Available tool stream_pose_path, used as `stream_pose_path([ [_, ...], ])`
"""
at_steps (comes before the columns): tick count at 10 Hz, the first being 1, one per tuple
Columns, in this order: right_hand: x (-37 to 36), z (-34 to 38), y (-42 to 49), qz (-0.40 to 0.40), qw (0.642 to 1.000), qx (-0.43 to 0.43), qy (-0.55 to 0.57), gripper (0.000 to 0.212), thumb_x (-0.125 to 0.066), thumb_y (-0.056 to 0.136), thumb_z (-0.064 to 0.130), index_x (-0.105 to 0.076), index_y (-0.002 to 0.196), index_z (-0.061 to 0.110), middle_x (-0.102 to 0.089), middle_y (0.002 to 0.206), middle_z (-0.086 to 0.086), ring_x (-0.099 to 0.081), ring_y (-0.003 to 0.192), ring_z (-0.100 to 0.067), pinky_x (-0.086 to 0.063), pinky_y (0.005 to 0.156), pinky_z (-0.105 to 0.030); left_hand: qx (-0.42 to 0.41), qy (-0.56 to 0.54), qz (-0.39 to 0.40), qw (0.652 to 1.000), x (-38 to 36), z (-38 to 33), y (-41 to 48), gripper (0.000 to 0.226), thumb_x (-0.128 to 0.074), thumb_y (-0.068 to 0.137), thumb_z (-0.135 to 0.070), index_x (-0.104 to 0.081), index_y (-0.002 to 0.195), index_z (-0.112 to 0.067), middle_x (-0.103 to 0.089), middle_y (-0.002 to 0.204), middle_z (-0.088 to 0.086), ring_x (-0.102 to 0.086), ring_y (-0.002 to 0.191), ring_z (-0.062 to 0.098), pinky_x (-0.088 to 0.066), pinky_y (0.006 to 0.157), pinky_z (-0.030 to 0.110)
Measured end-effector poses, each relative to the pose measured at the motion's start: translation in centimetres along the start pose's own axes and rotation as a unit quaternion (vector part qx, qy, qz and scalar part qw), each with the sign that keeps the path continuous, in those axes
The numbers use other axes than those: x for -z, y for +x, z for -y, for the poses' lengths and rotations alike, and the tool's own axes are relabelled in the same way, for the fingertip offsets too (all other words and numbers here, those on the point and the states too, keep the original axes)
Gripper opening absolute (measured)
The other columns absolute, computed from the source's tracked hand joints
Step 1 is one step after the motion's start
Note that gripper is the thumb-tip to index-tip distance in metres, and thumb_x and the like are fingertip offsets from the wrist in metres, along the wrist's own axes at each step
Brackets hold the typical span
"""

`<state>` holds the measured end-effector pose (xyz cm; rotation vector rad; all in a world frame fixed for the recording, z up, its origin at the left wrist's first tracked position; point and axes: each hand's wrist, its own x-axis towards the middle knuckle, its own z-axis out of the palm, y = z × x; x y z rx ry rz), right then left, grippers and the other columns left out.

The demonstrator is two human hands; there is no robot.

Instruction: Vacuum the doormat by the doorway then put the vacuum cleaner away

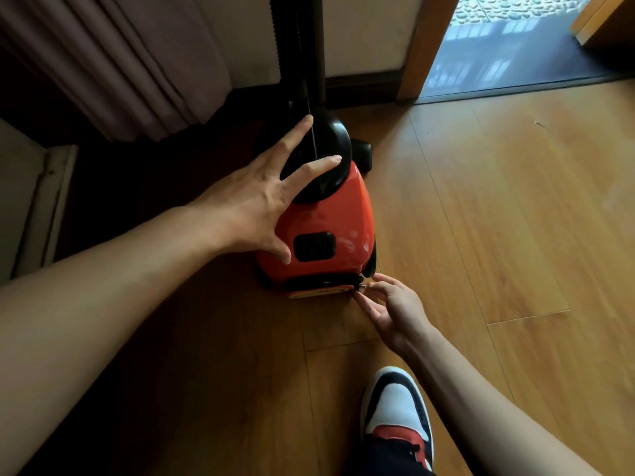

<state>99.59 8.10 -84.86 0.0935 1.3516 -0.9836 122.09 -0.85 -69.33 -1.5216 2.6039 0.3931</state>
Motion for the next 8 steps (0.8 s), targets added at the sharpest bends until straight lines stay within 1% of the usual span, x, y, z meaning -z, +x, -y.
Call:
stream_pose_path([
  [1,0.3,0.0,-0.3,0.004,1.000,0.002,-0.018,0.026,-0.053,0.097,-0.009,-0.064,0.117,0.002,-0.067,0.119,-0.025,-0.076,0.095,-0.035,-0.061,0.090,-0.043,0.004,-0.055,-0.027,0.998,-0.1,0.1,0.0,0.139,-0.095,0.052,-0.045,0.000,0.152,-0.052,0.029,0.161,-0.017,0.002,0.155,0.020,-0.039,0.112,0.054],
  [2,0.5,0.2,-0.7,0.008,0.999,0.000,-0.032,0.025,-0.053,0.098,-0.008,-0.064,0.118,0.003,-0.065,0.119,-0.025,-0.075,0.097,-0.036,-0.061,0.091,-0.043,0.004,-0.097,-0.065,0.993,-0.6,0.1,0.0,0.129,-0.092,0.058,-0.047,-0.006,0.154,-0.048,0.018,0.164,-0.017,0.001,0.155,0.016,-0.033,0.117,0.054],
  [3,0.8,0.5,-1.2,-0.007,0.996,0.001,-0.093,0.021,-0.053,0.101,-0.001,-0.064,0.117,0.008,-0.065,0.111,-0.016,-0.077,0.091,-0.034,-0.064,0.080,-0.039,0.007,-0.116,-0.098,0.988,-1.0,-0.3,0.0,0.121,-0.088,0.062,-0.051,-0.011,0.155,-0.044,0.008,0.166,-0.014,0.007,0.154,0.014,-0.024,0.121,0.051],
  [4,1.0,1.1,-1.9,-0.051,0.977,0.030,-0.207,0.012,-0.052,0.104,0.013,-0.064,0.107,0.015,-0.066,0.109,-0.006,-0.075,0.094,-0.030,-0.064,0.077,-0.039,0.007,-0.106,-0.109,0.988,-0.8,-0.1,-0.5,0.116,-0.085,0.065,-0.054,-0.013,0.156,-0.041,0.006,0.167,-0.012,0.007,0.154,0.012,-0.018,0.121,0.043],
  [5,0.2,4.2,-2.6,-0.103,0.941,0.118,-0.299,0.014,-0.053,0.104,0.023,-0.064,0.107,0.014,-0.068,0.105,-0.005,-0.070,0.095,-0.026,-0.062,0.081,-0.042,0.029,-0.086,-0.104,0.990,0.9,0.0,-1.4,0.109,-0.079,0.071,-0.058,-0.013,0.156,-0.040,0.006,0.167,-0.012,0.005,0.154,0.012,-0.014,0.121,0.038],
  [6,-3.1,9.3,-4.8,-0.124,0.894,0.199,-0.381,0.026,-0.055,0.102,0.031,-0.066,0.115,0.011,-0.070,0.105,-0.005,-0.067,0.098,-0.026,-0.059,0.089,-0.049,0.078,-0.064,-0.070,0.992,4.1,-0.6,-3.0,0.103,-0.072,0.077,-0.060,-0.009,0.157,-0.040,0.006,0.167,-0.012,0.006,0.154,0.011,-0.012,0.126,0.041],
  [7,-8.0,15.2,-9.8,-0.047,0.843,0.237,-0.481,0.030,-0.057,0.102,0.034,-0.062,0.123,0.014,-0.067,0.118,-0.003,-0.064,0.108,-0.021,-0.056,0.095,-0.044,0.126,-0.081,-0.054,0.987,10.2,-1.8,-4.3,0.094,-0.065,0.084,-0.057,-0.010,0.158,-0.037,-0.004,0.168,-0.011,0.001,0.154,0.011,-0.010,0.126,0.039],
  [8,-12.9,20.5,-17.2,0.032,0.760,0.269,-0.591,0.036,-0.061,0.100,0.034,-0.061,0.130,0.016,-0.067,0.126,-0.004,-0.064,0.114,-0.021,-0.054,0.099,-0.038,0.135,-0.085,-0.085,0.984,18.2,-3.4,-5.7,0.083,-0.059,0.090,-0.055,-0.018,0.158,-0.032,-0.017,0.166,-0.009,-0.009,0.154,0.013,-0.012,0.126,0.033],
])
